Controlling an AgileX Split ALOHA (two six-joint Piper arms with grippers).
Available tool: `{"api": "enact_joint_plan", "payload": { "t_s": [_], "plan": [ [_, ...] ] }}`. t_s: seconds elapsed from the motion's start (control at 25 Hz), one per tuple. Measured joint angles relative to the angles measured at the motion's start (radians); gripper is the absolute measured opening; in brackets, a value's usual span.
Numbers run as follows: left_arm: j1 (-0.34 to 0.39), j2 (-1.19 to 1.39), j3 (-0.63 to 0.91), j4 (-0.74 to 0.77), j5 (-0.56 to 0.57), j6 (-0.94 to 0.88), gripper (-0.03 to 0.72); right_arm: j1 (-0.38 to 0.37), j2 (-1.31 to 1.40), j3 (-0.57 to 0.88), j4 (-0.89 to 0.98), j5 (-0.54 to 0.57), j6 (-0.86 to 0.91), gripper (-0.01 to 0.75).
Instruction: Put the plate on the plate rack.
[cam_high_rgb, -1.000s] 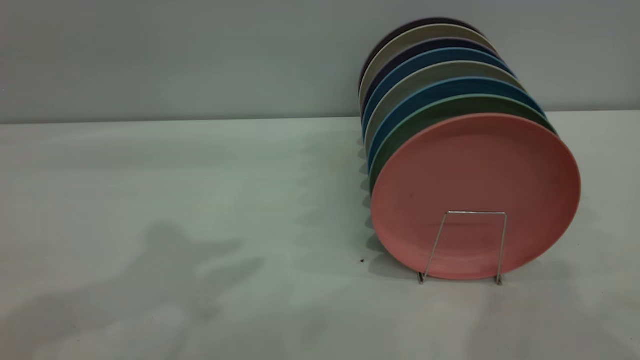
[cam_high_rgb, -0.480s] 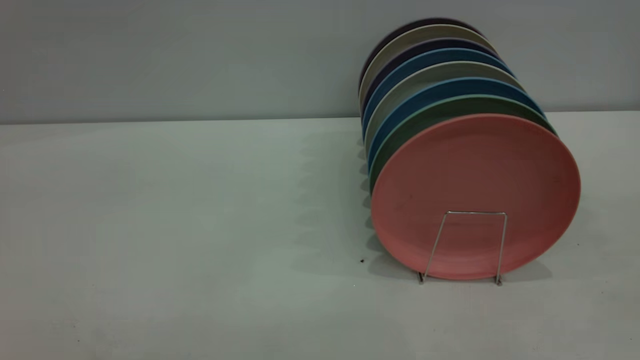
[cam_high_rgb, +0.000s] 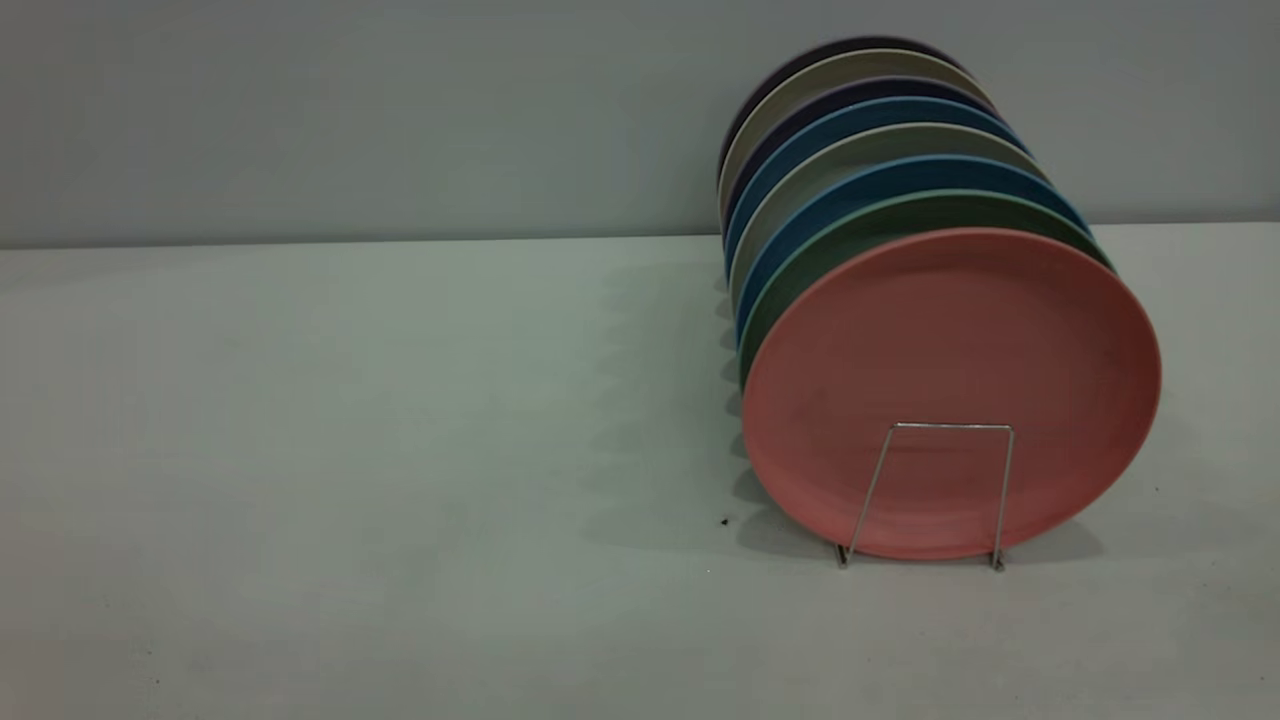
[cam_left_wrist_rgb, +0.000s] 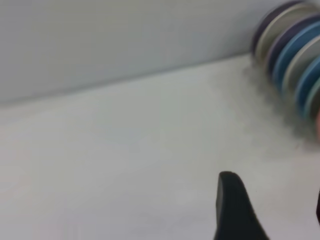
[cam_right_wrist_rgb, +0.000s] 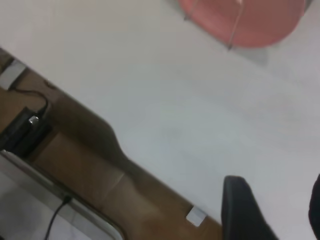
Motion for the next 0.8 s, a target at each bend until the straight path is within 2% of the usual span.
{"api": "enact_joint_plan", "payload": {
  "t_s": [0.16, 0.28, 0.8],
  "plan": [
    [-0.009, -0.096, 0.057, 0.054, 0.09, -0.046, 0.419, 0.0, -0.097, 0.097, -0.012, -0.028, 0.0, 0.344],
    [-0.012, -0.125, 0.117, 0.084, 0.149, -0.094, 0.419, 0.0, -0.165, 0.11, -0.015, -0.033, 0.027, 0.339],
    [-0.038, -0.125, 0.17, 0.103, 0.158, -0.122, 0.417, 0.0, -0.167, 0.12, -0.015, -0.031, 0.078, 0.333]
  ]
}}
